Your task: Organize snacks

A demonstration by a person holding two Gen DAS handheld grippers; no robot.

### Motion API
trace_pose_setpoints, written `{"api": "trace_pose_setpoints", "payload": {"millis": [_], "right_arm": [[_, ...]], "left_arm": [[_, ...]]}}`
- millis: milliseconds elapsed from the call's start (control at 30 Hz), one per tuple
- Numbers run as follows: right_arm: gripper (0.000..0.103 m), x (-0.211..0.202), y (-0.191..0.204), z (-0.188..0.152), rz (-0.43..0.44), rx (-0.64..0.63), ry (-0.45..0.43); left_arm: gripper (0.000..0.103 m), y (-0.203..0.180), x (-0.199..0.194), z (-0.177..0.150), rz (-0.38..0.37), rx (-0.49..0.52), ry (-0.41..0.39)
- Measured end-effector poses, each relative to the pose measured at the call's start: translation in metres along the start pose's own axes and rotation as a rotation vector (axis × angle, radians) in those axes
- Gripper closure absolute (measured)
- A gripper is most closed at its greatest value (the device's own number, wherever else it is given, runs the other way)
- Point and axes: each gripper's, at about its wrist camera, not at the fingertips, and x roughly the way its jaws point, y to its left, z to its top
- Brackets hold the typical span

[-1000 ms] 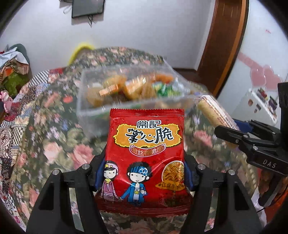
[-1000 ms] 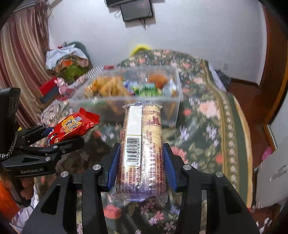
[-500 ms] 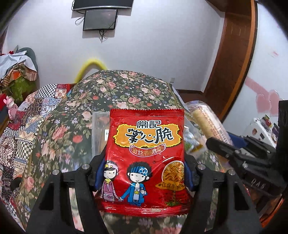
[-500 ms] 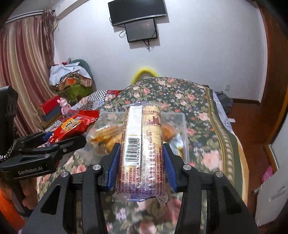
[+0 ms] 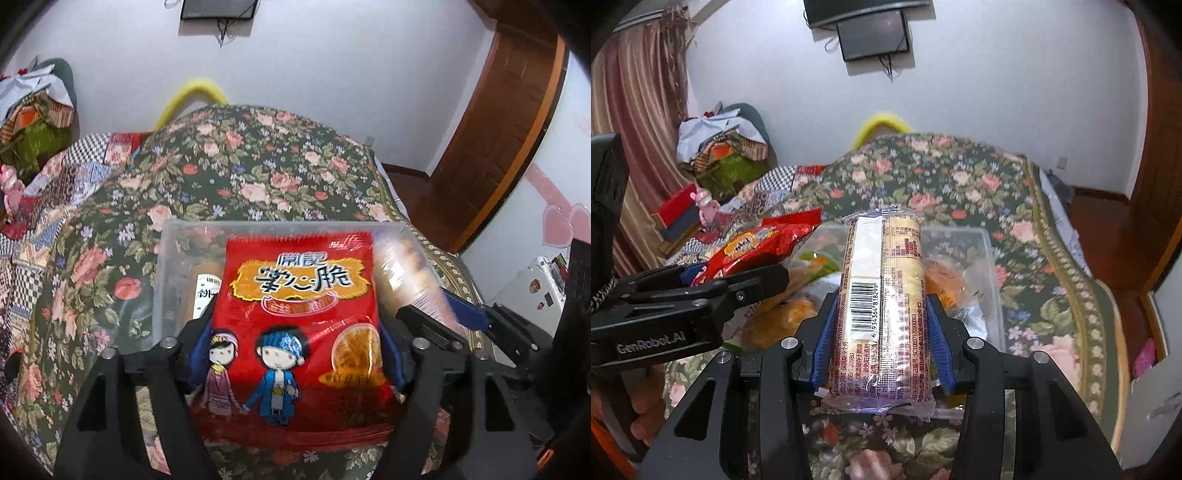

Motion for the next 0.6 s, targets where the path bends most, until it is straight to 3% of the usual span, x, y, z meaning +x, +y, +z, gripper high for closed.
{"api": "trace_pose_setpoints", "payload": {"millis": [133,267,600], "right_arm": [[0.050,-0.009,-0.002,-0.004,0.000,0.013,-0.008],[0.049,-0.032,0.000,-0.002,-0.005,0.000,-0.040],[0.049,-0.112,0.018,0.001,-0.003,-0.039,-0.166]], "left_arm": [[0.020,0.001,-0.007,-0.002,0.005,-0.003,-0.025],[0.020,-0.003,-0.030,-0.008,0.003,0.023,-0.058],[0.020,-0.027,-0.136,-0.024,0.028,0.130,-0.260]]}}
